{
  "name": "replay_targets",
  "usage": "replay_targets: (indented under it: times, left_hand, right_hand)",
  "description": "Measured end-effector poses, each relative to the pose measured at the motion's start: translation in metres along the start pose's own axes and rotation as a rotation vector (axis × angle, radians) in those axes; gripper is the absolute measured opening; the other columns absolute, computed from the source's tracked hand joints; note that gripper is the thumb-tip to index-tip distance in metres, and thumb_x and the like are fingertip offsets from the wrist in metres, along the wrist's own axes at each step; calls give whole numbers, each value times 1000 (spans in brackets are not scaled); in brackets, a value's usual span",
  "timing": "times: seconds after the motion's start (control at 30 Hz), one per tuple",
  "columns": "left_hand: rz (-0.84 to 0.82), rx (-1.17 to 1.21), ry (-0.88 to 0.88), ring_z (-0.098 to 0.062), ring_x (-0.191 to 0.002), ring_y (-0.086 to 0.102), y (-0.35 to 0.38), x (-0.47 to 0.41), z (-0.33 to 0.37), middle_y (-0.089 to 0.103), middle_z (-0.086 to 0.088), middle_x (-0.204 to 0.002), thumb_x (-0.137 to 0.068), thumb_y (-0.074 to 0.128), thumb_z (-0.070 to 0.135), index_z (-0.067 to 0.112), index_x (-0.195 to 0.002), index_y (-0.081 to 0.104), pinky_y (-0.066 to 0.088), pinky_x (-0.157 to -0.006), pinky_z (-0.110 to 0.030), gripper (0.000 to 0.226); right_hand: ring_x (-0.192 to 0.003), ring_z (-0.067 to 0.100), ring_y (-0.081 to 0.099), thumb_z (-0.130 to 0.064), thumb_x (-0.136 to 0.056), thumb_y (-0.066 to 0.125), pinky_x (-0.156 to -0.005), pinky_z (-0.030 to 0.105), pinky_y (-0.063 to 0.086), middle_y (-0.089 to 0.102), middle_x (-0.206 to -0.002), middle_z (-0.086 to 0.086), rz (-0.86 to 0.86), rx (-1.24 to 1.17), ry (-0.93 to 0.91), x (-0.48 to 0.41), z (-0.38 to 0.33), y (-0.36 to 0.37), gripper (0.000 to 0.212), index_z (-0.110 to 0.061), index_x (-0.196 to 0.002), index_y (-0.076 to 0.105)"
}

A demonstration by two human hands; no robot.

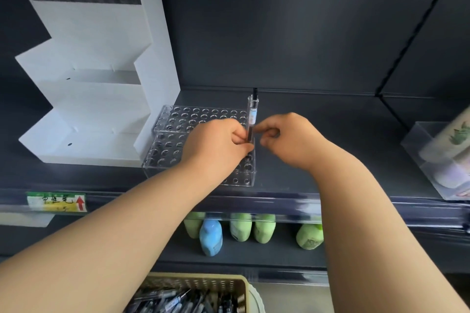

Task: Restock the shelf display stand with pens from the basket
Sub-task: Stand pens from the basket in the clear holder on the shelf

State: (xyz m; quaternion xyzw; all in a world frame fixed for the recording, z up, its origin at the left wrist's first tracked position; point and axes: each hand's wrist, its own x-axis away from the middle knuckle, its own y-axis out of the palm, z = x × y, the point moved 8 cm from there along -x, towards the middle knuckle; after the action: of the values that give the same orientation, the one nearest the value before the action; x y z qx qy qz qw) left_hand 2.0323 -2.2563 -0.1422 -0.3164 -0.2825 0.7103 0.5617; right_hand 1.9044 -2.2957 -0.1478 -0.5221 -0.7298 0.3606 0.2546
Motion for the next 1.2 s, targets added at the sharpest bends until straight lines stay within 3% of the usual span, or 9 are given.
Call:
replay_targets:
  times: [0.13,0.2,0.27,0.43,0.57,0.63,0.8,1.0,1.2]
  left_hand:
    - [-34,-21,2,-9,-79,61,5,-3,1,61,14,-77,-74,77,30,31,-76,67,46,-71,-21,10]
    - [-50,-60,19,-13,-81,56,8,-5,4,55,9,-84,-74,77,29,28,-83,72,40,-70,-22,11]
    - [-80,-59,7,-14,-80,55,11,-5,4,52,13,-76,-76,75,28,25,-86,73,38,-68,-21,10]
    - [-92,-73,24,-18,-91,57,16,-6,4,54,3,-95,-79,72,27,21,-83,69,43,-80,-25,8]
    - [-68,-36,31,-16,-90,56,16,-7,-1,53,3,-94,-81,70,27,17,-87,69,40,-76,-21,12]
    - [-70,-37,32,-14,-86,54,16,-8,-2,52,4,-94,-83,68,29,17,-87,69,37,-73,-20,12]
    - [-111,-61,52,-11,-80,51,17,-9,-3,49,5,-93,-85,65,27,21,-87,64,35,-68,-19,7]
    - [-138,-42,83,-9,-80,49,18,-9,-4,46,7,-91,-85,67,24,24,-89,62,34,-67,-18,6]
    - [-194,-13,89,-7,-74,54,15,-13,-6,53,14,-77,-81,71,20,26,-78,58,38,-65,-17,15]
  right_hand:
    - [-81,13,56,-8,-88,53,-69,19,40,63,-91,-3,0,10,11,1,-2,-3,29,-22,-109,68]
    - [-88,17,61,-9,-87,53,-73,24,46,67,-97,0,-5,30,16,1,-2,-2,26,-19,-105,69]
    - [-91,21,62,-11,-86,55,-78,30,52,68,-100,3,-4,40,39,0,-1,-1,23,-15,-104,69]
    - [-82,23,63,-13,-85,53,-70,31,52,69,-90,3,24,33,52,1,-3,-6,21,-14,-95,71]
    - [-60,3,51,-16,-86,58,-50,10,38,57,-67,-14,44,-10,16,3,-9,-14,11,-22,-81,67]
    - [-58,2,48,-24,-86,62,-51,14,39,54,-66,-16,45,-25,10,4,-12,-16,7,-24,-81,67]
    - [-76,14,60,-38,-84,65,-71,34,55,64,-77,-8,92,12,8,4,-16,-18,17,-24,-75,69]
    - [-53,4,48,-36,-81,69,-53,22,43,58,-62,-11,122,-31,-8,6,-14,-21,19,-27,-65,64]
    - [-58,4,53,-32,-77,71,-59,24,47,60,-62,-12,94,0,-38,5,-22,-15,16,-27,-63,65]
